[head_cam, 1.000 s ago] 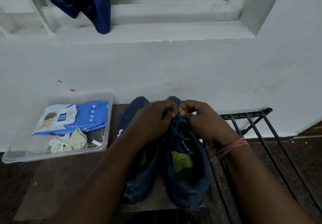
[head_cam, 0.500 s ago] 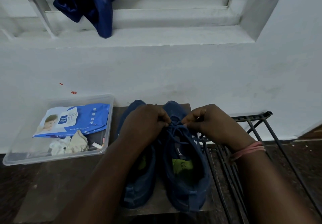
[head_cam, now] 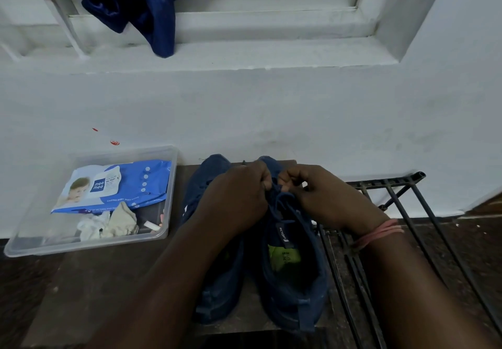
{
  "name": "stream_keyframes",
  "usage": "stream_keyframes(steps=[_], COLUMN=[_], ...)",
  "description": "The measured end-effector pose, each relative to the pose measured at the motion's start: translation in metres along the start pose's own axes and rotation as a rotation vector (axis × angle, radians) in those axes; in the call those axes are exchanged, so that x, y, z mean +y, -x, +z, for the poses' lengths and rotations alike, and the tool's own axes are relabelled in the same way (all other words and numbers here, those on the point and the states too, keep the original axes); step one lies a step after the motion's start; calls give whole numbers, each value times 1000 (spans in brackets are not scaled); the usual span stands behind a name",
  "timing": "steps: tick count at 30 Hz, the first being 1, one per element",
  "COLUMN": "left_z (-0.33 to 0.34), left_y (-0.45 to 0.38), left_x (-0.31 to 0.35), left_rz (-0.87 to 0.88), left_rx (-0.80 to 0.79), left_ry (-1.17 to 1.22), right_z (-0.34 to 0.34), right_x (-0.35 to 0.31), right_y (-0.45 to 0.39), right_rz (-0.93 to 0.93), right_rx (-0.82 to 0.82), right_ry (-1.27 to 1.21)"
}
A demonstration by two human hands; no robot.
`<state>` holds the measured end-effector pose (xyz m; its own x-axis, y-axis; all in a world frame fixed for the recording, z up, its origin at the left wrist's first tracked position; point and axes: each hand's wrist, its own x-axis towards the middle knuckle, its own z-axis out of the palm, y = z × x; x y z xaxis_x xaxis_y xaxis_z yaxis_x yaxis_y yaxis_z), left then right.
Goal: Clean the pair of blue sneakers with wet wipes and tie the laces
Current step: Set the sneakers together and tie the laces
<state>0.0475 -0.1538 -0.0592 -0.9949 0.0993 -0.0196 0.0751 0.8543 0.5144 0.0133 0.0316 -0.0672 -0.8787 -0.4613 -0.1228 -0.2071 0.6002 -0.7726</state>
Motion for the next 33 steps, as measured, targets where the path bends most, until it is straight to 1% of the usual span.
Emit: stream_keyframes(steps=[2, 6, 9, 13, 16, 21, 25, 28, 31, 33], left_z=[1, -1, -1, -3, -2, 1, 0, -7, -12, -15], left_y=[1, 3, -1, -4, -5, -4, -4, -1, 4, 6], left_x=[3, 2, -6, -13, -10, -8, -4, -4, -6, -6], left_rz=[13, -4, -39, -94, -84, -79, -107, -128, -121, -111], left_rx=[-2, 19, 15, 17, 31, 76, 99, 61, 71, 42], left_ry=[-2, 129, 157, 132, 69, 60, 100, 117, 2, -62], right_z=[2, -2, -6, -13, -11, 0, 6, -8, -20, -21], right_x=[-1, -2, 0, 13, 15, 5, 1, 4, 9, 8], right_y=[0, 0, 0, 1, 1, -5, -6, 0, 6, 8], right_rz=[5, 50, 85, 149, 119, 91, 103, 177, 152, 122], right_rx=[2, 42, 54, 59, 72, 102, 149, 101, 6, -59], right_ry=[-66, -195, -133, -129, -102, -42, -105, -242, -191, -178])
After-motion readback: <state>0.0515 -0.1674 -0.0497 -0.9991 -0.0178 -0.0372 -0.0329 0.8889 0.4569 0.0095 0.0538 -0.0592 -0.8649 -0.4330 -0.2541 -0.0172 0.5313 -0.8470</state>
